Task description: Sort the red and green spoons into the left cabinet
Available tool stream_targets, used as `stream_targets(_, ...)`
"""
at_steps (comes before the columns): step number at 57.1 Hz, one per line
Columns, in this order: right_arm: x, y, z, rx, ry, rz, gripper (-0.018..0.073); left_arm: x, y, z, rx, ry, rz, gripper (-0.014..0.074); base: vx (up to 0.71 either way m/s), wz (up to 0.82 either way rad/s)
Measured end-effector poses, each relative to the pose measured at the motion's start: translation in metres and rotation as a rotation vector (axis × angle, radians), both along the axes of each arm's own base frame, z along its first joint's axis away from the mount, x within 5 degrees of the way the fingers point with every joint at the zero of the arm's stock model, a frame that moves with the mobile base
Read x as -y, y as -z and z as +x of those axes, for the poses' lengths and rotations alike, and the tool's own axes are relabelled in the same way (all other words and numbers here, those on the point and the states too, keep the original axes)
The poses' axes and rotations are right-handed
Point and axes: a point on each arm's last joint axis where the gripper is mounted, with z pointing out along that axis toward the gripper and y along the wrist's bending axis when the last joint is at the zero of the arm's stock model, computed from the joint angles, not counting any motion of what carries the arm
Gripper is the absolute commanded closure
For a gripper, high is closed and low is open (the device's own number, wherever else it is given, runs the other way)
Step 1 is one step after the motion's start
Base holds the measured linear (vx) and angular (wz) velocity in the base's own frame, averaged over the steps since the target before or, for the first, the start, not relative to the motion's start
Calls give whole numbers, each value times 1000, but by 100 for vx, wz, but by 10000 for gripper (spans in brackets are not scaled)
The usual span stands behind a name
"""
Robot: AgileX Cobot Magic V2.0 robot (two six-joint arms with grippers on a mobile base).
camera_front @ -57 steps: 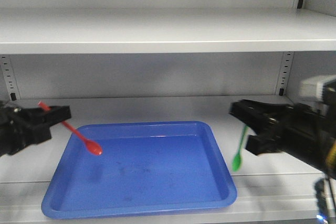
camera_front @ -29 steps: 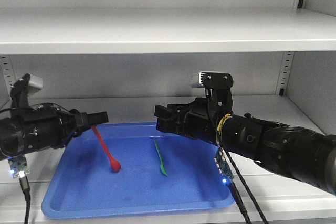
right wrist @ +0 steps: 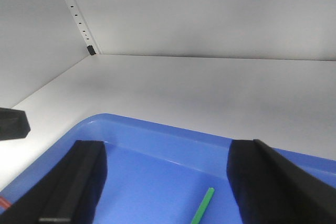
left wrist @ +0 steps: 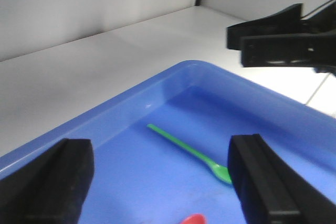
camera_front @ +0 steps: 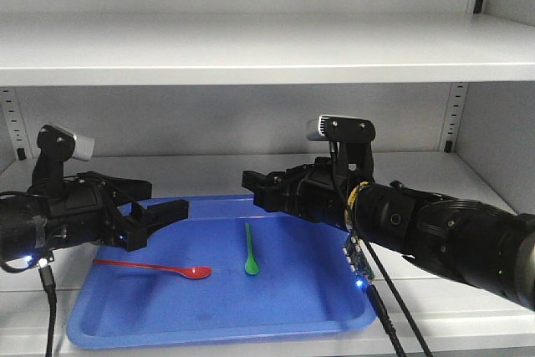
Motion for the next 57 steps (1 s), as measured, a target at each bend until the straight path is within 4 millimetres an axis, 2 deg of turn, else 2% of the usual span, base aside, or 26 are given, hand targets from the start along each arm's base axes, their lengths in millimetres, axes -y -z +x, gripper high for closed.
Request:
stream_targets(11, 0, 0, 0, 0, 0, 0, 12, 3, -1, -3, 5, 52, -14, 82, 0, 0)
stream_targets(39, 0, 0, 0, 0, 0, 0, 12, 3, -1, -3, 5, 50, -12, 195, 0, 0)
stream_targets(49, 0, 0, 0, 0, 0, 0, 12, -1, -5, -3, 17, -1, 8, 313, 0, 0)
stream_targets(57, 0, 0, 0, -1, 2, -1, 12, -7, -29, -15, 86, -72, 24, 464, 0, 0)
